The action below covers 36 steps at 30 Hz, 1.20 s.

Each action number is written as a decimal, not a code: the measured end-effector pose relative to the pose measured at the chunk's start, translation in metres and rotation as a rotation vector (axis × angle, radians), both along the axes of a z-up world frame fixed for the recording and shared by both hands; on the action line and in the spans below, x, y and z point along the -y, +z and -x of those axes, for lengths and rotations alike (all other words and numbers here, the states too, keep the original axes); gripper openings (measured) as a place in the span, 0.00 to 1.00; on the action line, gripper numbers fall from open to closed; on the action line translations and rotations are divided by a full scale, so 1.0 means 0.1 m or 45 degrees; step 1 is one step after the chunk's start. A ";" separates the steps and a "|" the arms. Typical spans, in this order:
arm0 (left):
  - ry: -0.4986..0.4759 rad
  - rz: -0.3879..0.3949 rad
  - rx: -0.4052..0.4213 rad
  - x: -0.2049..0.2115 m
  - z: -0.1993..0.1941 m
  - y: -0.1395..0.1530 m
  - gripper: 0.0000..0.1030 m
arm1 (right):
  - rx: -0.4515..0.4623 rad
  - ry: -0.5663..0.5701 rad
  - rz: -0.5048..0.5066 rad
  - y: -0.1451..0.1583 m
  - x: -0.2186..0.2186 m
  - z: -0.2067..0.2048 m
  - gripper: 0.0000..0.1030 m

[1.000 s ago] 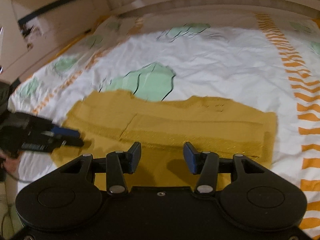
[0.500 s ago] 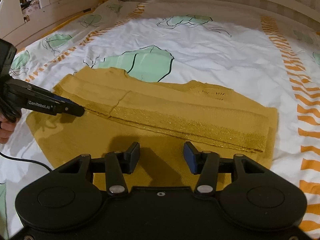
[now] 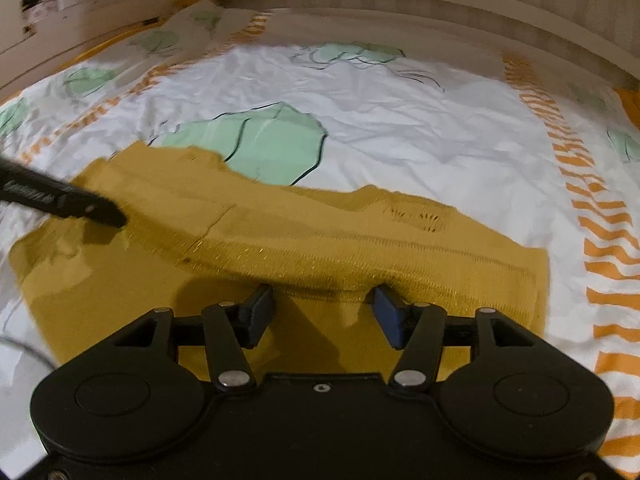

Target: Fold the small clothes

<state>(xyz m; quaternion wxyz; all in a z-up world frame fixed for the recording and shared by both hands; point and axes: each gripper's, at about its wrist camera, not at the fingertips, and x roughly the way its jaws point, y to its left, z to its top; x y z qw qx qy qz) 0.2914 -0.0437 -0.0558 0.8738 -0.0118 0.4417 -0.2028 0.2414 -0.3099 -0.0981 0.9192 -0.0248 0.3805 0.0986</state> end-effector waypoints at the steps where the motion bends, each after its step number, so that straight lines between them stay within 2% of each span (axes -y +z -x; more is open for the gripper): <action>1: 0.012 0.008 0.011 -0.02 -0.02 0.02 0.26 | -0.007 -0.025 -0.009 0.00 0.01 -0.07 0.60; 8: 0.132 0.075 0.071 -0.23 -0.12 0.13 0.26 | -0.052 -0.188 -0.117 0.02 0.17 -0.53 0.60; 13: 0.167 0.099 0.120 -0.30 -0.12 0.25 0.26 | -0.113 -0.336 -0.229 -0.03 0.40 -0.81 0.60; 16: 0.112 0.077 0.133 -0.29 -0.11 0.32 0.26 | -0.099 -0.396 -0.286 0.01 0.52 -0.79 0.60; 20: 0.115 -0.005 0.183 -0.29 -0.08 0.36 0.26 | -0.016 -0.371 -0.204 0.18 0.51 -0.56 0.60; 22: 0.113 -0.043 0.139 -0.30 -0.11 0.33 0.26 | -0.006 -0.332 -0.171 0.22 0.47 -0.45 0.60; 24: 0.083 -0.083 0.076 -0.32 -0.11 0.30 0.26 | -0.006 -0.285 -0.138 0.23 0.41 -0.31 0.60; 29: -0.190 -0.154 0.052 -0.28 0.12 0.23 0.26 | -0.026 -0.201 -0.063 0.17 0.31 -0.10 0.60; 33: -0.246 -0.213 -0.042 -0.20 0.08 0.01 0.26 | -0.052 -0.180 -0.051 0.08 0.30 -0.07 0.60; 36: -0.260 -0.223 -0.031 -0.18 0.02 -0.08 0.26 | -0.055 -0.182 -0.048 0.04 0.32 -0.07 0.60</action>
